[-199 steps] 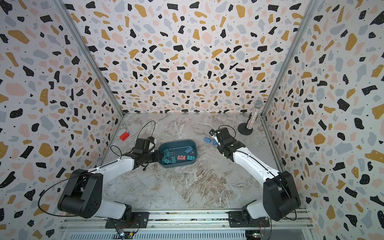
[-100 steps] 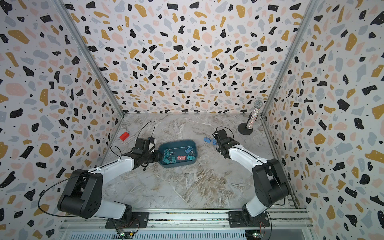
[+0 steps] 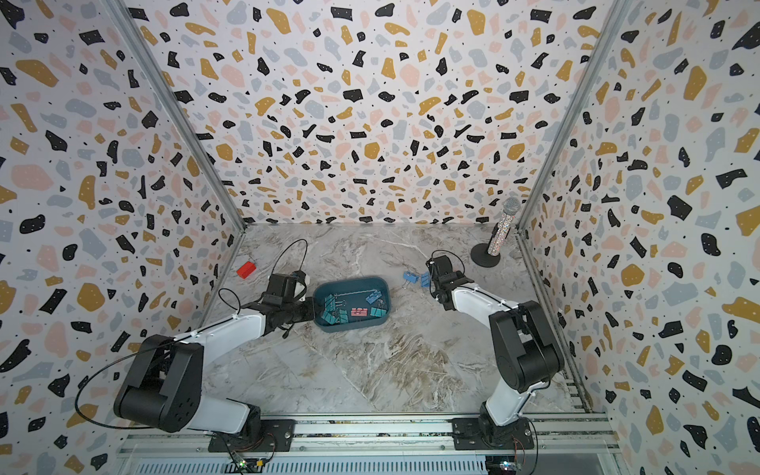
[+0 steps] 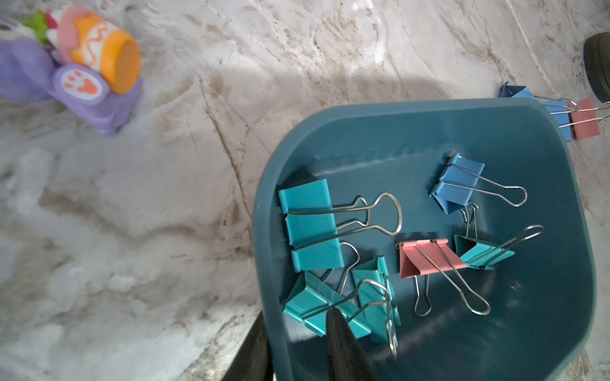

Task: Take out the binder clips from the storage box
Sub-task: Place the binder clip at the center of the board.

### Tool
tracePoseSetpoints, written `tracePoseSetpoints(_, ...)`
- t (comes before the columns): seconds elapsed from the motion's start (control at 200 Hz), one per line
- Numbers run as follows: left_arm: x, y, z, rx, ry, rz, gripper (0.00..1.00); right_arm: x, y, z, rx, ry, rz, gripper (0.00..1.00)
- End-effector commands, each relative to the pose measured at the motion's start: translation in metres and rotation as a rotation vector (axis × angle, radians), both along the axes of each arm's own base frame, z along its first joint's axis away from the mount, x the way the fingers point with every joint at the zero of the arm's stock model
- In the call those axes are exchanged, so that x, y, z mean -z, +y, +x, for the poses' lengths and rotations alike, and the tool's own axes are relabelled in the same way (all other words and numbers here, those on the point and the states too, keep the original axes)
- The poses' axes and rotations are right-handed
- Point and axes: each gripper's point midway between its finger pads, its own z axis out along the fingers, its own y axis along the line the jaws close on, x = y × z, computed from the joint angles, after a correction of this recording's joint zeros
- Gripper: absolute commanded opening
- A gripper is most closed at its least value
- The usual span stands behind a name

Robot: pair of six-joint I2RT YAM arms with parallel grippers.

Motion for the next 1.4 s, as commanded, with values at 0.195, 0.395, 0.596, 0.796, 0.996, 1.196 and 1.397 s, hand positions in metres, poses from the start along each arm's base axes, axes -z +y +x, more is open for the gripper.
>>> tracePoseSetpoints(0.195, -0.009, -0.004, 0.002, 0.01, -0.031, -0.03, 0.3, 0.004, -0.002, 0.015, 0.038, -0.034, 0.049, 0.0)
tracePoseSetpoints(0.395, -0.01, -0.004, 0.002, 0.009, -0.034, -0.03, 0.3, 0.012, -0.004, 0.016, 0.047, -0.031, 0.054, 0.0)
tracePoseSetpoints(0.596, -0.011, -0.004, 0.002, 0.008, -0.036, -0.028, 0.3, 0.016, -0.006, 0.016, 0.056, -0.031, 0.073, 0.0)
tracePoseSetpoints(0.796, -0.012, -0.003, 0.001, 0.007, -0.036, -0.025, 0.3, 0.022, -0.007, 0.017, 0.059, -0.025, 0.074, 0.0)
tracePoseSetpoints(0.996, -0.012, -0.002, 0.0, 0.005, -0.036, -0.023, 0.3, 0.025, -0.006, 0.02, 0.057, -0.03, 0.085, 0.0)
tracePoseSetpoints(1.196, -0.012, -0.002, 0.0, 0.005, -0.037, -0.023, 0.3, 0.033, -0.007, 0.019, 0.061, -0.015, 0.087, 0.0)
tracePoseSetpoints(1.397, -0.013, -0.002, 0.001, 0.003, -0.04, -0.022, 0.3, 0.039, -0.007, 0.017, 0.066, -0.002, 0.089, 0.0)
